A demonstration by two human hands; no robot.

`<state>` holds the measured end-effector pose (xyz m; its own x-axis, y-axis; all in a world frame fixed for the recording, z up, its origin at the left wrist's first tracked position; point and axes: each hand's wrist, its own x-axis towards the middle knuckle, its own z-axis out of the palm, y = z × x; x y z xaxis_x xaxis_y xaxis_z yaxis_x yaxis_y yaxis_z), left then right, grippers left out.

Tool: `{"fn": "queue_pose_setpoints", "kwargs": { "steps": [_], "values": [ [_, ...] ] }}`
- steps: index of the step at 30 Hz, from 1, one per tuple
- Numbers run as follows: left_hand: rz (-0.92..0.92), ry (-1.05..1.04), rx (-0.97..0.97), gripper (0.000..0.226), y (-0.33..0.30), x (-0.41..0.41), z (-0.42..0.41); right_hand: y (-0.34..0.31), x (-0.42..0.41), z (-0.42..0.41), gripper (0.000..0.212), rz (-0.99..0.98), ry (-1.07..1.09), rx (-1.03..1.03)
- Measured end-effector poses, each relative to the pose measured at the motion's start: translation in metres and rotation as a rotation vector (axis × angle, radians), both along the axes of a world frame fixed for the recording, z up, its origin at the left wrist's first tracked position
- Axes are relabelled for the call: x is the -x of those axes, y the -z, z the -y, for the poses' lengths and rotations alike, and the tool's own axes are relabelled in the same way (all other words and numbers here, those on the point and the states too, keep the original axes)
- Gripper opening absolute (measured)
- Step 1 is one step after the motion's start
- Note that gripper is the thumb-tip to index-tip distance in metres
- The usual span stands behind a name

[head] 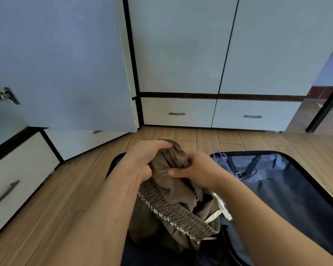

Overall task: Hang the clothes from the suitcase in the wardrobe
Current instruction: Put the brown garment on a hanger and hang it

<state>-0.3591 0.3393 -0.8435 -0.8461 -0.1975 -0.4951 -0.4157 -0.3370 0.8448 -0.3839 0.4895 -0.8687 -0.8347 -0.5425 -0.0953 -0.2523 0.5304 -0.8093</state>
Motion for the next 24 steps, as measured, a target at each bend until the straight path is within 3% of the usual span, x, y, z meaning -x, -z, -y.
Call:
{"fn": "queue_pose_setpoints", "kwargs": {
  "steps": [2,4,7,9,10,11,13,14,16,18,20,22,24],
  "values": [
    [-0.005,0.169,0.033,0.065,0.006,-0.006,0.014,0.005,0.005,-0.013,0.012,0.145,0.125,0.146],
    [0.003,0.351,0.316,0.084,0.013,-0.011,0.018,0.009,0.009,-0.017,0.008,0.317,0.336,0.325],
    [0.05,0.378,1.163,0.061,0.038,-0.011,0.003,0.002,0.005,-0.002,0.011,0.573,0.601,0.511],
    [0.012,0.327,1.454,0.037,0.055,-0.013,-0.007,-0.011,0.006,0.003,0.015,0.723,0.688,0.647],
    [0.018,0.296,1.484,0.023,0.064,-0.014,-0.006,-0.019,0.006,0.003,0.018,0.784,0.673,0.717],
    [0.038,0.266,1.404,0.011,0.071,-0.013,-0.001,-0.025,0.007,-0.001,0.021,0.826,0.642,0.77],
    [0.112,0.193,0.897,0.013,0.074,-0.011,0.013,-0.033,0.008,-0.01,0.021,0.806,0.64,0.769],
    [0.121,0.158,0.594,0.013,0.068,-0.011,0.018,-0.029,0.012,-0.015,0.019,0.709,0.691,0.695],
    [0.105,0.111,0.228,0.015,0.052,-0.014,0.021,-0.012,0.02,-0.024,0.015,0.325,0.805,0.364],
    [0.089,0.042,0.062,0.014,0.039,-0.013,0.021,0.005,0.022,-0.027,0.023,0.019,0.83,0.157],
    [0.081,0.001,-0.046,0.016,0.029,-0.01,0.017,0.011,0.016,-0.022,0.034,-0.22,0.778,0.222],
    [0.087,0.007,-0.098,0.025,0.023,-0.008,0.014,0.005,0.002,-0.012,0.04,-0.522,0.61,0.343],
    [0.069,0.041,-0.104,0.035,0.017,-0.006,0.011,0.001,-0.006,-0.001,0.05,-0.69,0.35,0.201]
  ]
}}
